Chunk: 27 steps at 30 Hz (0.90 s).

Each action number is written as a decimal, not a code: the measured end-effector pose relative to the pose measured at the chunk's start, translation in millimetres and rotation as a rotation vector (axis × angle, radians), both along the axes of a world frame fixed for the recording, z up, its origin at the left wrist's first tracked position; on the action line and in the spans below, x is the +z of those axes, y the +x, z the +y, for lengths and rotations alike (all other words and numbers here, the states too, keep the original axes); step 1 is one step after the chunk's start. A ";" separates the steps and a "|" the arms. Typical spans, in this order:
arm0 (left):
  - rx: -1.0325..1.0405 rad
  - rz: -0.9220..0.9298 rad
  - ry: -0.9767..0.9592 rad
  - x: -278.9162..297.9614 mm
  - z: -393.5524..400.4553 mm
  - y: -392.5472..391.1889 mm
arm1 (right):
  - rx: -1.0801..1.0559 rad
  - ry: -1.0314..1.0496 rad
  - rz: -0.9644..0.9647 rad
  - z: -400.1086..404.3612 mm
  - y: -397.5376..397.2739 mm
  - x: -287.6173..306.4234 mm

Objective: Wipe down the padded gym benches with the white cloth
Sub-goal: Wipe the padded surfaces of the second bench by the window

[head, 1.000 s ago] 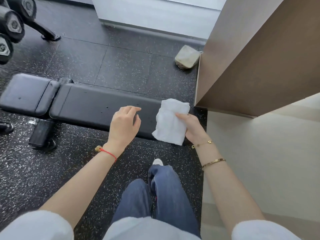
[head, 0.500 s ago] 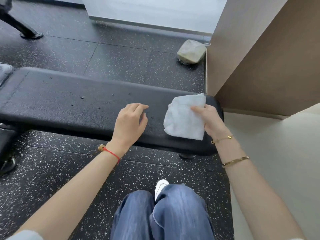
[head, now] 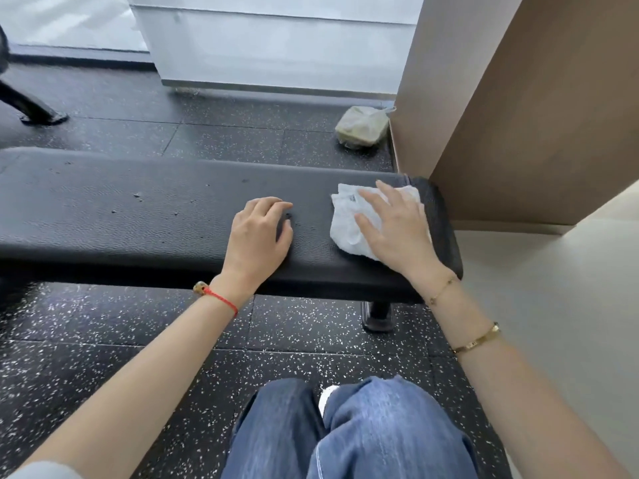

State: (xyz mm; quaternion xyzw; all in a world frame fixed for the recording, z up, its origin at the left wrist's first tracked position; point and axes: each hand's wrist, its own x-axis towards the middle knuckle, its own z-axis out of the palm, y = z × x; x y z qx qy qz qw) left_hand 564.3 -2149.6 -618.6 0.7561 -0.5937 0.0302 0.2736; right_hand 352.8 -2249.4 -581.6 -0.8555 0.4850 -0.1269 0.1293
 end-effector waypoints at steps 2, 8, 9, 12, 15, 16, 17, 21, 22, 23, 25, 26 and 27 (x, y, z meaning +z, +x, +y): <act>0.004 -0.004 -0.001 -2.9 0.0 0.4 | 0.010 0.093 0.103 4.5 8.8 -8.5; 0.031 0.004 -0.031 -10.5 -2.0 6.4 | 0.042 0.022 0.178 14.6 5.7 -23.7; 0.035 0.004 -0.036 -12.1 -1.9 7.2 | 0.056 0.006 0.186 16.4 -0.7 -25.7; 0.042 0.007 -0.046 -15.4 -2.1 8.3 | 0.056 -0.042 0.236 14.2 -24.4 -30.9; 0.051 0.003 -0.046 -15.2 -1.5 6.7 | -0.019 0.000 0.253 -10.1 -29.8 -30.4; 0.053 -0.003 -0.044 -14.7 -0.9 6.3 | -0.052 0.020 0.243 -18.5 -22.0 -28.5; 0.052 -0.007 -0.044 -14.2 -0.4 6.1 | -0.075 0.033 0.233 -24.2 -10.7 -26.6; 0.068 -0.016 -0.032 -14.0 0.6 5.7 | 0.017 0.012 0.182 -2.8 26.9 -26.9; 0.075 -0.018 -0.034 -14.7 0.7 6.2 | 0.060 -0.008 0.164 10.2 25.9 -29.0; 0.079 -0.017 -0.039 -15.4 0.6 6.9 | 0.094 -0.029 0.151 23.4 20.0 -31.3; 0.080 -0.020 -0.044 -16.8 0.6 7.6 | 0.130 -0.054 0.149 40.9 -1.5 -35.3; 0.081 -0.024 -0.042 -17.2 0.7 8.1 | 0.128 -0.056 0.157 41.5 -13.3 -36.6; 0.080 -0.027 -0.042 -17.3 0.4 8.3 | 0.103 -0.053 0.165 35.2 -24.9 -36.7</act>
